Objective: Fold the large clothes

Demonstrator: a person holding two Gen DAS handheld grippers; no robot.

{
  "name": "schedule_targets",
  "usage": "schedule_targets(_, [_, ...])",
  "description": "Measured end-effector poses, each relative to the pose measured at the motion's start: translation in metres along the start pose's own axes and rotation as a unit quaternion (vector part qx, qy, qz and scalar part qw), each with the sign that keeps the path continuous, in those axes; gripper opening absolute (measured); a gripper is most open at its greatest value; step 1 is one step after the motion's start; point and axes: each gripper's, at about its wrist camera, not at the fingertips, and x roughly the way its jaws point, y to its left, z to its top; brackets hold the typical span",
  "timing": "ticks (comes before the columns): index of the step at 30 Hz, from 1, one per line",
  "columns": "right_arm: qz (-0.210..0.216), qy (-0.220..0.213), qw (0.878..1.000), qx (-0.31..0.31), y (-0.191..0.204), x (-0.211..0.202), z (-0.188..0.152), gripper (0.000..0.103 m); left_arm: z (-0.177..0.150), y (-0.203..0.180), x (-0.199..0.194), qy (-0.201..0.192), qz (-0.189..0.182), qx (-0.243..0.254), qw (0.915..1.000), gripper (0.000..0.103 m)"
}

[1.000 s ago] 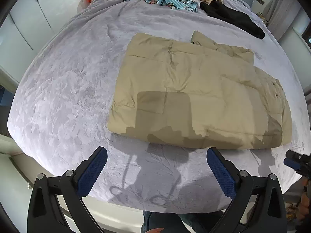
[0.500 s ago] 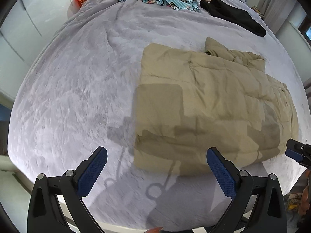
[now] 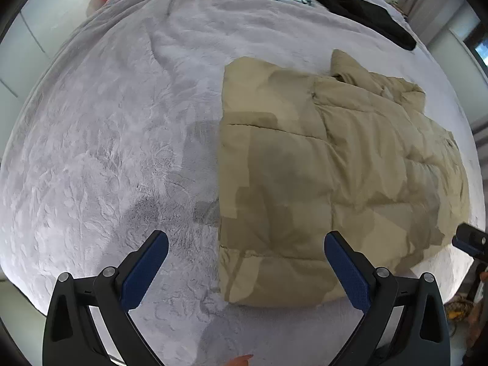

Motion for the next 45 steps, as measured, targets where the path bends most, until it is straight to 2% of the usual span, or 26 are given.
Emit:
schedule_targets(5, [0.006, 0.061, 0.998, -0.009, -0.006, 0.018, 0.014, 0.103, 0.0, 0.003, 0.003, -0.001, 0.008, -0.036, 0.9993, 0.102])
schedule_targets(8, [0.005, 0.058, 0.998, -0.023, -0.004, 0.016, 0.024, 0.103, -0.001, 0.005, 0.007, 0.009, -0.019, -0.054, 0.9983, 0.102])
schedule_targets(18, [-0.01, 0.069, 0.998, -0.012, -0.011, 0.039, 0.041, 0.103, 0.002, 0.001, 0.026, 0.021, -0.017, -0.058, 0.998, 0.102])
schedule_targets(20, [-0.016, 0.081, 0.997, -0.01, -0.012, 0.048, 0.039, 0.103, 0.004, 0.004, 0.028, 0.021, -0.027, -0.055, 0.9979, 0.102])
schedule_targets(26, [-0.029, 0.089, 0.995, -0.018, -0.012, 0.055, 0.036, 0.103, 0.018, 0.033, 0.029, 0.006, -0.093, -0.048, 0.9945, 0.102])
schedule_targets(32, [-0.04, 0.095, 0.994, -0.018, -0.013, 0.061, 0.036, 0.103, 0.031, 0.056, 0.063, 0.05, -0.166, -0.038, 0.9842, 0.102])
schedule_targets(38, [-0.055, 0.101, 0.993, -0.027, -0.008, 0.068, 0.035, 0.103, 0.048, 0.035, 0.095, 0.082, -0.266, -0.026, 0.9601, 0.102])
schedule_targets(45, [-0.063, 0.103, 0.992, -0.029, -0.008, 0.074, 0.036, 0.103, 0.067, 0.003, 0.132, 0.117, -0.293, 0.0, 0.949, 0.102])
